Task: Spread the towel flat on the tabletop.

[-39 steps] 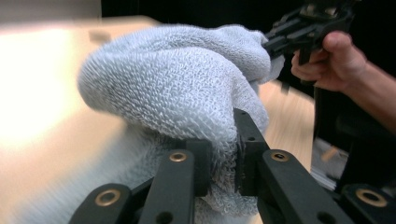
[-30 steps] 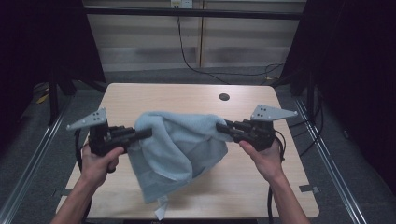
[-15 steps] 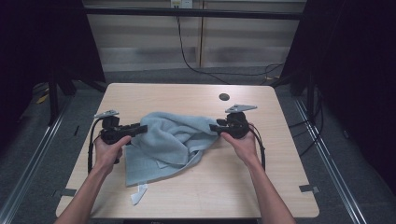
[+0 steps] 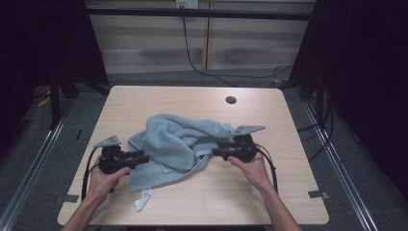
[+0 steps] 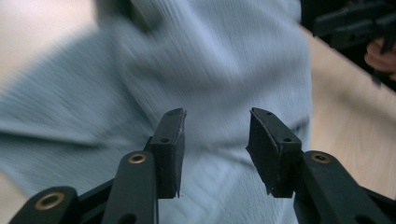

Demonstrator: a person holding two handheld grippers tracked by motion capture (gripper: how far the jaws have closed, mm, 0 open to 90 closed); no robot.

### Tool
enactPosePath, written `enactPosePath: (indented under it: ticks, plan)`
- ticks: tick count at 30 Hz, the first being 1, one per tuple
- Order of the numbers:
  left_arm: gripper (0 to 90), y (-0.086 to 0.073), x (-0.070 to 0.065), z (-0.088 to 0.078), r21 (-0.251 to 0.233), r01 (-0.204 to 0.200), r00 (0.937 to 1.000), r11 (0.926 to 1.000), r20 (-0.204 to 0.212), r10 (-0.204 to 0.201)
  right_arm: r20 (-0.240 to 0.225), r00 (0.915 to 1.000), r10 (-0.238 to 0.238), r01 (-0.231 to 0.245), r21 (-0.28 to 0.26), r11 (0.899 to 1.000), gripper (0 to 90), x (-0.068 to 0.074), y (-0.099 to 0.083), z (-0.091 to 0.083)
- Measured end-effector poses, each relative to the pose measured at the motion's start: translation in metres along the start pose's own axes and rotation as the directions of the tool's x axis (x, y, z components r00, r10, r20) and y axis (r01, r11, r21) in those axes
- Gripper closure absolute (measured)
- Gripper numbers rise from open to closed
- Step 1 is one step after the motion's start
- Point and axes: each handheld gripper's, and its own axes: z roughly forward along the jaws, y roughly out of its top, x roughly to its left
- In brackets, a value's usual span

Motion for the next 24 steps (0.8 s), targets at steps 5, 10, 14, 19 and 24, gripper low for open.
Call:
enactPosePath:
  ticks: [5,10,14,19,24]
  plan:
    - [59.6,-0.008,-0.003,0.024,0.097,-0.032,0.9995,0.9948,0.0,0.032,-0.085,0.9951,-0.051,0.056,0.053,0.997,67.5,0.015,-0.006,0.039]
    - [63.6,-0.013,0.004,0.026,0.082,-0.023,0.9997,0.9963,0.0,0.023,-0.074,0.9967,-0.033,0.042,0.111,0.993,67.6,0.009,-0.012,0.059]
    - [63.5,-0.014,0.001,0.027,0.077,-0.039,0.999,0.9962,-0.018,0.041,-0.086,0.9961,-0.017,0.026,0.11,0.994,68.2,0.01,-0.027,0.053]
    - [66.1,-0.014,-0.006,0.03,0.089,-0.071,0.9973,0.9935,-0.012,0.072,-0.092,0.9945,-0.049,0.062,0.143,0.988,68.2,0.029,-0.039,0.038]
    - [67.2,-0.02,-0.023,0.029,0.117,-0.12,0.9926,0.9859,0.035,0.116,-0.123,0.9913,-0.045,0.067,0.179,0.982,66.6,0.051,-0.053,0.019]
